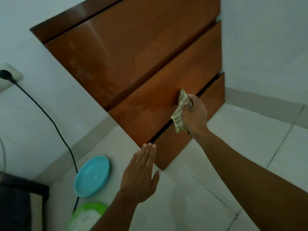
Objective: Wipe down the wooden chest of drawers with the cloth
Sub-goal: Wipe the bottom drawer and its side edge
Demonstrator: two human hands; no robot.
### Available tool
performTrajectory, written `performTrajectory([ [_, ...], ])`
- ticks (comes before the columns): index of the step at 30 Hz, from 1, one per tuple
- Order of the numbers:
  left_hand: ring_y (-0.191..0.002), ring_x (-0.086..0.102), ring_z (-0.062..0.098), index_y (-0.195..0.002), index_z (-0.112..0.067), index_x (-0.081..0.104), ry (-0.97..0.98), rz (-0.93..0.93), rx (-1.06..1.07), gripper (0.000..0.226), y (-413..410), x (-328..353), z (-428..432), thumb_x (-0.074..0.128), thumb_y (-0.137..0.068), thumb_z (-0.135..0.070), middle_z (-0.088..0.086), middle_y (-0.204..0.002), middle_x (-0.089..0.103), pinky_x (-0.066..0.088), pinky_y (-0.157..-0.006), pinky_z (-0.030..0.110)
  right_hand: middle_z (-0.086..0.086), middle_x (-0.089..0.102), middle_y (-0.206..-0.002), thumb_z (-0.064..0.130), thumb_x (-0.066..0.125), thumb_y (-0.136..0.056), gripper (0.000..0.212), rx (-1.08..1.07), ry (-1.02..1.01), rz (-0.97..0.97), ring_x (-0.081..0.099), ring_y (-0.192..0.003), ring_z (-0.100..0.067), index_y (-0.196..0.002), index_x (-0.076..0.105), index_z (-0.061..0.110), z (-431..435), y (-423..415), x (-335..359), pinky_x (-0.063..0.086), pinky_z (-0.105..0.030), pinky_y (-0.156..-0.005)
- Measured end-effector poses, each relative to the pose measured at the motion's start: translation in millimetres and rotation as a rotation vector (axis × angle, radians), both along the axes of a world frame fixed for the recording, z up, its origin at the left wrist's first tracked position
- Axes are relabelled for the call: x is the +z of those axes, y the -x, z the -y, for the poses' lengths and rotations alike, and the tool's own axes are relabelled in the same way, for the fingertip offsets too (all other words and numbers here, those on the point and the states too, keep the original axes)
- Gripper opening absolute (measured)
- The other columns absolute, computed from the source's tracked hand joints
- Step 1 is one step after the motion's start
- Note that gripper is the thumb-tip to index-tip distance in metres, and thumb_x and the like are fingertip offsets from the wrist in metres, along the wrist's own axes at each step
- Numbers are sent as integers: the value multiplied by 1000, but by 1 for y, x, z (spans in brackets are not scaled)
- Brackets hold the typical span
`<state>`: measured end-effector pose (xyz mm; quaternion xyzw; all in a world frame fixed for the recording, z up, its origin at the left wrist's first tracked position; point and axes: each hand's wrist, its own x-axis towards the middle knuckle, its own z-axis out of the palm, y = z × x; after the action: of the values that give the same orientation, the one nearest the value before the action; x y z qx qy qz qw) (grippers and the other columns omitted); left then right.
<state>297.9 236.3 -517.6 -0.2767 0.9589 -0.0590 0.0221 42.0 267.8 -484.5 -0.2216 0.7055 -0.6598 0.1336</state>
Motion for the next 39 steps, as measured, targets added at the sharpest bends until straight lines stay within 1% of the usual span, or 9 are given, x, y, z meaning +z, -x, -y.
performTrajectory([
  [3,-154,-18,14,-157,-19,-23,-62,-156,107,83,15,-21,-14,22,-102,-63,-3,-167,-20,-12,-121,26,3,67,-107,12,45,-100,36,30,-39,-96,61,-90,-8,-132,59,19,-6,-6,-7,42,-8,-76],
  [6,-156,-10,16,-159,-15,-16,-138,-301,196,86,33,-28,-20,23,-102,-66,2,-169,-11,-14,-116,22,2,68,-111,10,46,-99,35,62,-54,-195,62,-97,-11,-130,60,18,-12,-12,-14,50,-23,-84],
  [8,-157,-3,21,-160,-14,-14,-179,-350,221,87,39,-29,-21,24,-101,-66,7,-171,-3,-7,-120,26,0,68,-114,10,46,-99,35,77,-60,-225,63,-103,-16,-129,60,18,-15,-13,-20,53,-34,-91],
  [13,-150,25,33,-159,-8,-12,-176,-440,315,91,53,-29,-18,23,-100,-68,18,-165,21,25,-122,44,-1,69,-112,11,46,-98,35,86,-106,-243,65,-100,-19,-129,60,21,-20,-11,-26,57,-44,-90],
  [20,-120,46,31,-157,6,6,-4,-315,348,94,69,-21,-12,19,-99,-67,19,-140,46,42,-103,44,0,69,-111,11,45,-99,35,104,-145,-218,67,-101,-20,-130,60,22,-21,-8,-25,58,-48,-90],
  [27,-121,43,32,-154,12,5,34,-166,443,107,86,-12,-18,26,-92,-73,22,-141,43,41,-102,46,3,68,-114,14,43,-99,37,99,-161,-219,65,-105,-20,-132,58,24,-28,-4,-25,56,-49,-92],
  [30,-123,42,31,-154,11,1,32,-121,451,117,88,-8,-19,25,-87,-82,21,-142,42,40,-104,45,4,67,-111,11,43,-101,37,108,-150,-202,66,-101,-15,-133,58,22,-33,-2,-26,59,-43,-89],
  [35,-125,43,32,-154,11,-4,25,-135,485,128,92,-7,-22,11,-78,-92,21,-145,41,41,-106,44,3,68,-108,11,44,-101,36,99,-158,-200,66,-99,-17,-131,59,24,-43,1,-34,59,-42,-88],
  [39,-127,43,32,-153,11,-5,21,-136,491,130,95,-7,-27,12,-78,-93,22,-146,41,39,-107,45,1,67,-110,12,44,-101,36,86,-171,-213,65,-101,-20,-131,59,25,-49,4,-40,58,-43,-89],
])
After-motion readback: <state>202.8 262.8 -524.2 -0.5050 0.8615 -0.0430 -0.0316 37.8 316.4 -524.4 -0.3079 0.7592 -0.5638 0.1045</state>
